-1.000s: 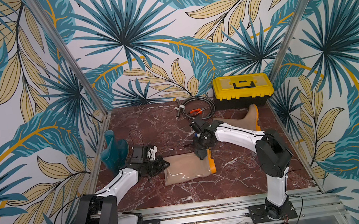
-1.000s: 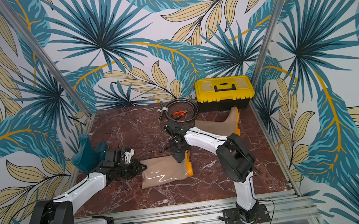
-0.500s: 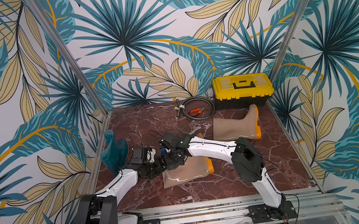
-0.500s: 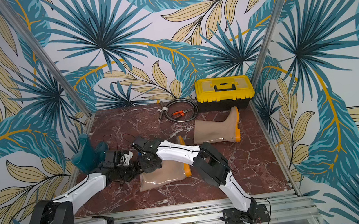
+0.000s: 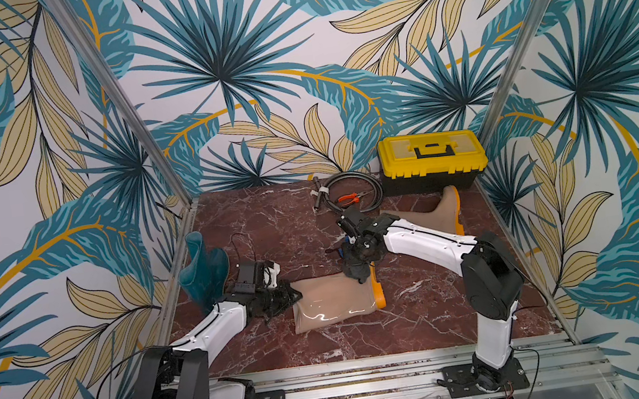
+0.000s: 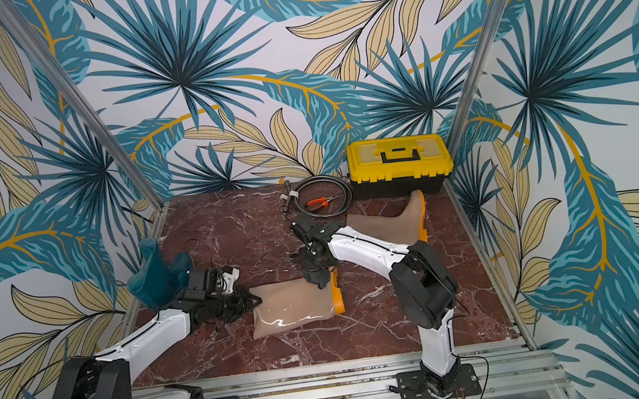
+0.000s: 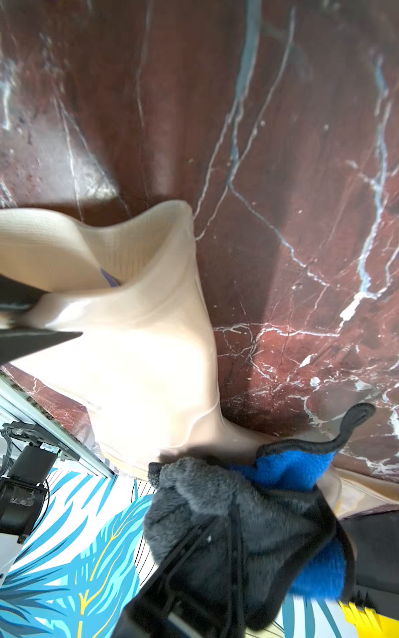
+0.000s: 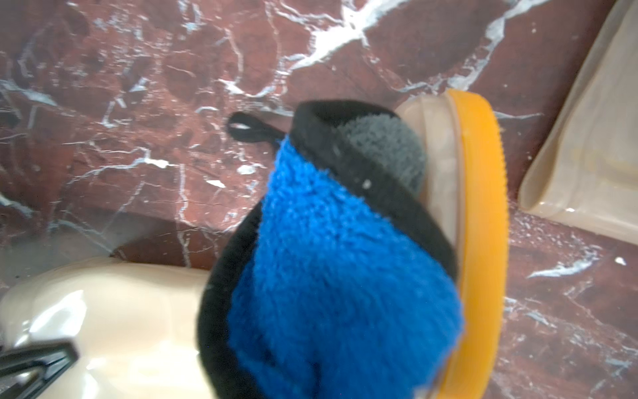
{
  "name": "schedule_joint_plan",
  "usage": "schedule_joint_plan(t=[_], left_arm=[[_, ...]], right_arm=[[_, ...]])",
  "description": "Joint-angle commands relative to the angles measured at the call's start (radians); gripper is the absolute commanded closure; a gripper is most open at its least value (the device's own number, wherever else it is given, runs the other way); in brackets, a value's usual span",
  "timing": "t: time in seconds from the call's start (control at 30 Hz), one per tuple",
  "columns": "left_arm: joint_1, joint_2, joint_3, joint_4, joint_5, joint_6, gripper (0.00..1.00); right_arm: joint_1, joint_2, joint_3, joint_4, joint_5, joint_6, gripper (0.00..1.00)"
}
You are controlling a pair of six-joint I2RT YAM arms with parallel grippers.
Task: Wipe the rubber boots with a cloth
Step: Wipe the dirt off the rubber boot.
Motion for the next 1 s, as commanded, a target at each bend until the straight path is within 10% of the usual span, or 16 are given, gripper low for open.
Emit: schedule_joint_plan(t=[0.0,0.33,0.7,0.97], left_arm=[[0.009,-0.005,0.001,-0.018,-0.044,-0.005,1.0],[0.009,0.009,-0.004,-0.018,-0.034,-0.013,1.0],[0.011,0.021,0.012,-0.068,-0.056,0.033,1.0],[0.011,0.01,0.027,-0.097,-0.079,0.044,1.0]], right_arm=[[0.152,0.046,0.056,0.025,-0.02,0.046,1.0],[0.299,0.172,0.065,0.136,-0.094,0.143,1.0],[0.056,-0.114,-0.381,0.06,0.065,0.114,1.0],[0.237,0.071,0.03,0.072,-0.033,0.129,1.0]])
